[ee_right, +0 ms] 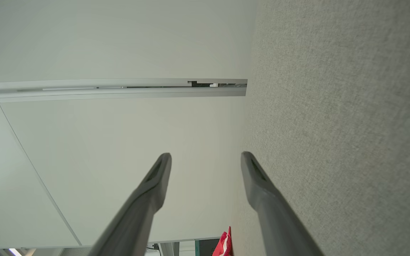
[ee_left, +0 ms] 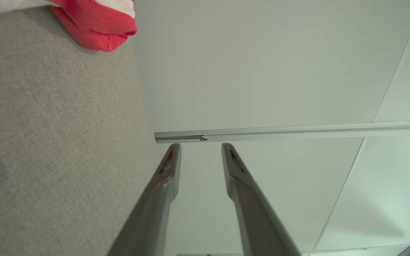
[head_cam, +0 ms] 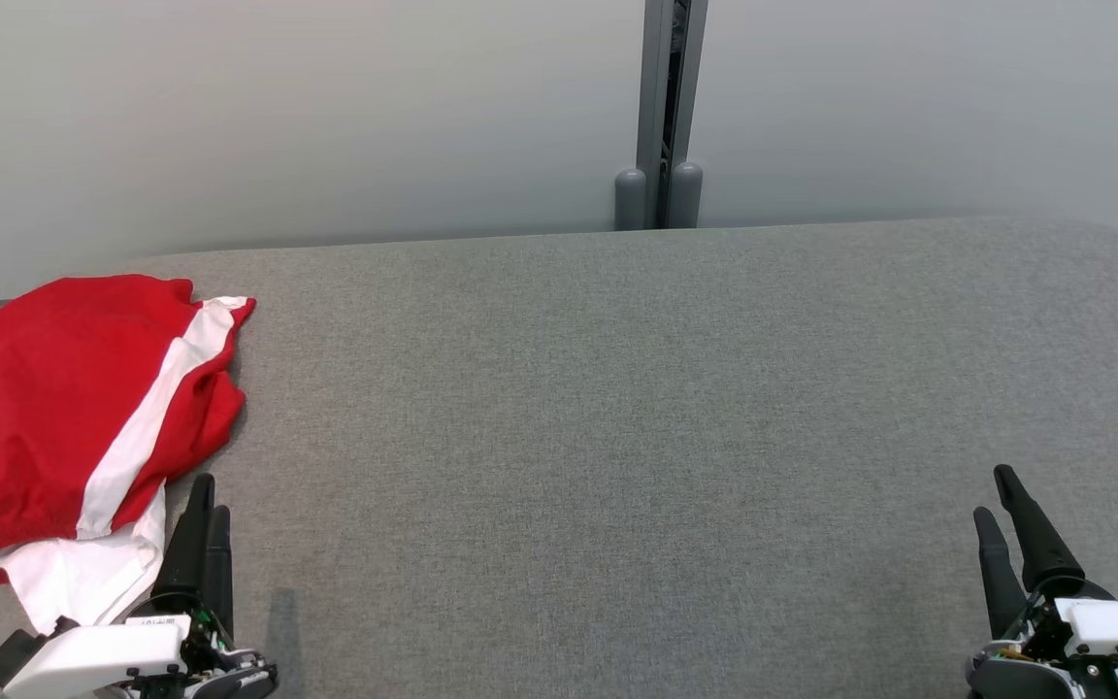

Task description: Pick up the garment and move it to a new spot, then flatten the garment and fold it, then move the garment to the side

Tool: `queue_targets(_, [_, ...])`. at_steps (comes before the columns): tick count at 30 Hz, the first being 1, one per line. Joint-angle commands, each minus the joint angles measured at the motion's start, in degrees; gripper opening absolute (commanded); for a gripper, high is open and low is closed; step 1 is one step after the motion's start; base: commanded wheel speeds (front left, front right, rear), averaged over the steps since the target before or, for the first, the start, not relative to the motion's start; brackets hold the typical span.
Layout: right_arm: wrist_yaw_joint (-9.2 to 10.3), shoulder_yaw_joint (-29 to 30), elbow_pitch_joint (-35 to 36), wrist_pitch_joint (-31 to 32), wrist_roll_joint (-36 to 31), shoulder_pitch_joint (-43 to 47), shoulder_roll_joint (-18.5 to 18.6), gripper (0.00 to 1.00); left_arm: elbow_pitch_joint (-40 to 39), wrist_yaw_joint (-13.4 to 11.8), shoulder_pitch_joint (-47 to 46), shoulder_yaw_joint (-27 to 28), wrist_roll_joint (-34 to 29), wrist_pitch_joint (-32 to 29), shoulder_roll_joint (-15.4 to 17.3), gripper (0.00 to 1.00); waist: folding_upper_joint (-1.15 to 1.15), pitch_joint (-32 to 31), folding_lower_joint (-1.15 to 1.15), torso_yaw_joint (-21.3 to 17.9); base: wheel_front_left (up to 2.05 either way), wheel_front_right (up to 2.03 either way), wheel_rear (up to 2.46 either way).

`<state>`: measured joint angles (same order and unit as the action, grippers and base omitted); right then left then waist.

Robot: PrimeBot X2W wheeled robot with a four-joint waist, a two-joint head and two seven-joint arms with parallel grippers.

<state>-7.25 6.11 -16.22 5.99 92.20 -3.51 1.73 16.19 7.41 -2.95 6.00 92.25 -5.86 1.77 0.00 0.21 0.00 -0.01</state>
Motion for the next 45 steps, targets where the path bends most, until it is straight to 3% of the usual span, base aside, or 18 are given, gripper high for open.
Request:
queue_targets(1, [-0.16, -0.2, 1.1, -0.3, -0.5, -1.2, 0.4, 1.0, -1.3, 0.0, -1.5, -0.2, -0.4, 0.2, 0.5, 1.0, 0.0, 0.0, 0.0, 0.0, 0.0, 0.0, 0.0])
queue_targets(14, [-0.19, -2.4, 3.1, -4.2, -10.4, -0.6, 1.3, 1.0, -3.6, -0.2, -1.1, 0.1, -11.2, 4.1, 0.7, 1.0, 0.0, 0.3, 0.0, -0.2, 0.0, 0.0, 0.0])
queue_targets(35, [-0.24, -4.7, 4.7, -9.0, -31.9, 0.1, 1.4, 1.0, -6.4, -3.4, 0.5, -3.2, -39.9, 8.9, 1.1, 1.0, 0.0, 0.5, 0.0, -0.4, 0.0, 0.0, 0.0])
queue_targets(45, [-0.26, -5.6, 4.4, -10.8, -39.4, 0.4, 1.3, 1.0, -6.2, -5.0, 1.0, -4.4, -48.6, 10.7, 1.7, 1.0, 0.0, 0.5, 0.0, -0.5, 0.0, 0.0, 0.0])
